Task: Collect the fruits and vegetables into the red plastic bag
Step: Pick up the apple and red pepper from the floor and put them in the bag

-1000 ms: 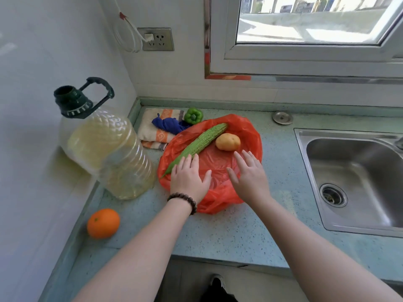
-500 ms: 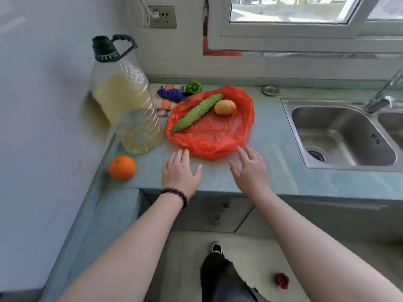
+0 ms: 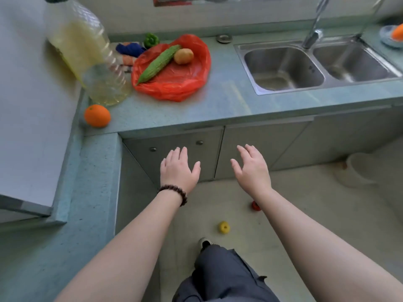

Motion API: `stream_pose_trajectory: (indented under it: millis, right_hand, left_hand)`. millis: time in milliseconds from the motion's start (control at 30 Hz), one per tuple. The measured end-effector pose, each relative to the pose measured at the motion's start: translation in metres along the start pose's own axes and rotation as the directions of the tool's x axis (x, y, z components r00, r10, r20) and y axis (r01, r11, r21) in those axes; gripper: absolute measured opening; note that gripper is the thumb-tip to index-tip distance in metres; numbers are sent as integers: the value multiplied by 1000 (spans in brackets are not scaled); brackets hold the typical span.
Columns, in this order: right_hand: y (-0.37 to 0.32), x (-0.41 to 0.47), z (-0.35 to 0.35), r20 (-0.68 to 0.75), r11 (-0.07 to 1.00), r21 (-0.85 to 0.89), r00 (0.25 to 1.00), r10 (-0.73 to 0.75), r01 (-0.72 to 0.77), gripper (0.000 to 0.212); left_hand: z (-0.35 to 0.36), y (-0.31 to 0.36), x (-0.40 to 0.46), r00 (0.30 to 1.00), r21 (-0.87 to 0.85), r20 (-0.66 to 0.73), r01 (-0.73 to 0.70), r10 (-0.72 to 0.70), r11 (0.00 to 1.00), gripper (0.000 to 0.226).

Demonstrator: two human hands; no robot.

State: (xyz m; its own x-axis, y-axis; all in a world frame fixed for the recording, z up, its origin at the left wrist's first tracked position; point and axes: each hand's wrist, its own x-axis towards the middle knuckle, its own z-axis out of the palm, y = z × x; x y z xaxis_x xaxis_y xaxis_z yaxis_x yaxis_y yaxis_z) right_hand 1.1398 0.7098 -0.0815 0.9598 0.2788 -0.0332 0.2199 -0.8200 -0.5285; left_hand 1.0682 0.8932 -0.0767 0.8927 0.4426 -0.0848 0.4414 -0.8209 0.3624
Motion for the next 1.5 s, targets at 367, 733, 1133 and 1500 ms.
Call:
stream_pose_trajectory:
  millis: [367,733,1133,1500]
  right_hand:
    - [112,-54,-46,-23,983,-52,984,177,-178,51]
    - [249,-39,-93,140,994,-58,985,101,-94,50]
    - [323,-20,-71,324,999,-39,946,8,5,48]
    - [428,1,104,473,996,-90,880,46,-4,49]
  left_hand:
    - [59,92,-40,989,2,107,-98,97,995,65]
    - [142,205,-71,994,6,94,46,-47,999,65]
    - [203,233,-79,970,-28,39,243,-242,970,59]
    - [406,145,-79,895,33,236,381,-378,924,53]
